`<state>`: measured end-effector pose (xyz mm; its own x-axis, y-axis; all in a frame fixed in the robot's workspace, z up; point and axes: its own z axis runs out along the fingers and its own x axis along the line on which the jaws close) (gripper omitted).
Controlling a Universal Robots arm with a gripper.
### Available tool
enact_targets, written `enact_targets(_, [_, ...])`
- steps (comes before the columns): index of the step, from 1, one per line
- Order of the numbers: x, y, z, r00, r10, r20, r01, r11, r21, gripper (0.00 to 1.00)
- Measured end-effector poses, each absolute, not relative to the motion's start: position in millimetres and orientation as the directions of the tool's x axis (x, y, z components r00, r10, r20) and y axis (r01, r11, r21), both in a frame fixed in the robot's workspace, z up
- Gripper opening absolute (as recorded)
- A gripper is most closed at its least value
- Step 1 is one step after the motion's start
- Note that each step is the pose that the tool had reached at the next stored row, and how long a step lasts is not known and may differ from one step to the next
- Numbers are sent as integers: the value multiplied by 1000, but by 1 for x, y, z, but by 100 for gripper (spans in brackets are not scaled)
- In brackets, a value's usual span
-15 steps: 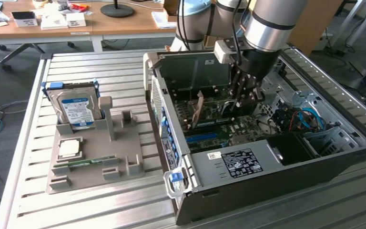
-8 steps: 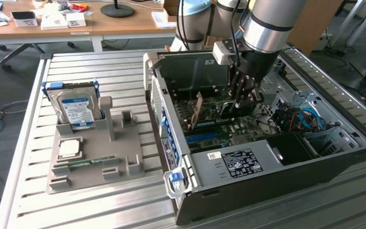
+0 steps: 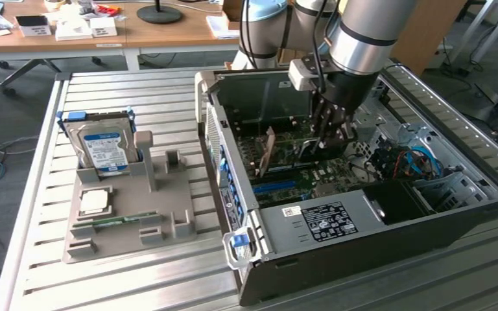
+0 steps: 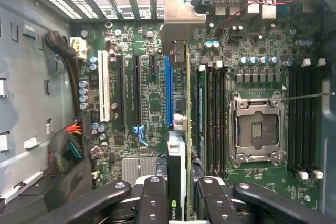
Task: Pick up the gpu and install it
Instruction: 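Insert the gpu into the slot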
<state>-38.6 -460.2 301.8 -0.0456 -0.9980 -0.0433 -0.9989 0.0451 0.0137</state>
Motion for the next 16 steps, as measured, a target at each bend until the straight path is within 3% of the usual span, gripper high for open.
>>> enact_targets(16, [-39,-460,295,-45,-998,-43,-999,45,14,27])
